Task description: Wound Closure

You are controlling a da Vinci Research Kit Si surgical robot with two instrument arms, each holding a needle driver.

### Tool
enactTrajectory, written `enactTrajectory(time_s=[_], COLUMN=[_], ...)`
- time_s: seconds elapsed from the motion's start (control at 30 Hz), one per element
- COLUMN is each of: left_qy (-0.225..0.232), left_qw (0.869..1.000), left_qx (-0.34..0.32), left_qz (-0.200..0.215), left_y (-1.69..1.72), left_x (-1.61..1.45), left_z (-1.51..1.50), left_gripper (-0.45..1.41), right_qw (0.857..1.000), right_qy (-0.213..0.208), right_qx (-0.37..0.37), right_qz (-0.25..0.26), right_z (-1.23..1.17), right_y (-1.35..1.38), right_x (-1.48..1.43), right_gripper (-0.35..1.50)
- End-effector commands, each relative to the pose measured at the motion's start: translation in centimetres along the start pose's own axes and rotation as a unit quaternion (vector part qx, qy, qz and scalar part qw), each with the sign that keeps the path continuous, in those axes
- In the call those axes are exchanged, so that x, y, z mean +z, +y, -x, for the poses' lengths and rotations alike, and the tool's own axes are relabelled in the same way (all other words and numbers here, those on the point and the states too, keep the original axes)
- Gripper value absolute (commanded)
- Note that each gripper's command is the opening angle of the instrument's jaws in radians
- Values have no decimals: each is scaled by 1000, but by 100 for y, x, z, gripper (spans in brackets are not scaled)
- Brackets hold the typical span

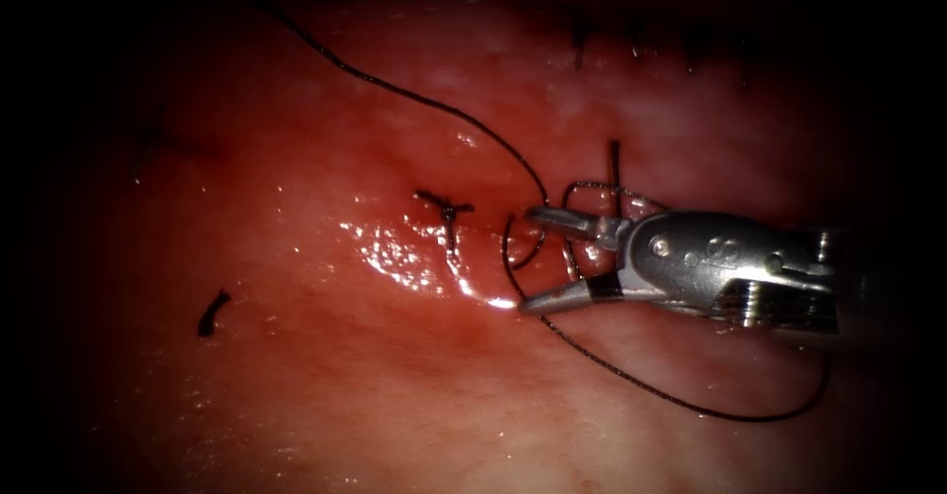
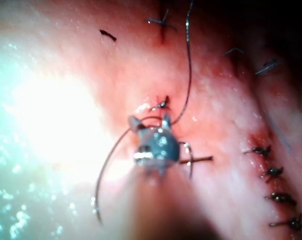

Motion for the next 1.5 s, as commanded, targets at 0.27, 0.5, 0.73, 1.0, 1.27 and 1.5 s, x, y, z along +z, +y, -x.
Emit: enactTrajectory(time_s=[0.27, 0.5, 0.73, 1.0, 1.27, 1.5], left_qy=[-3, -3, 1, 6, 10, 14], left_qw=[1000, 1000, 1000, 1000, 1000, 1000], left_qx=[0, 2, 7, 7, 7, 12], left_qz=[-5, -6, -1, 6, 8, 9], left_y=[1, 6, 11, 16, 19, 35], left_x=[7, 8, 9, 12, 19, 42], left_z=[4, 1, -2, -5, -4, 5], left_gripper=[-45, -45, -45, -45, -45, -45], right_qw=[994, 978, 969, 965, 954, 946], right_qy=[14, 20, 22, 21, 21, 27], right_qx=[104, 207, 233, 251, 281, 309], right_qz=[-6, 19, 73, 80, 98, 94], right_z=[5, 1, 9, 17, 14, -34], right_y=[3, 6, 15, 14, 9, -12], right_x=[-10, 5, 11, 14, 11, -8], right_gripper=[105, 89, 64, 12, -35, -35])
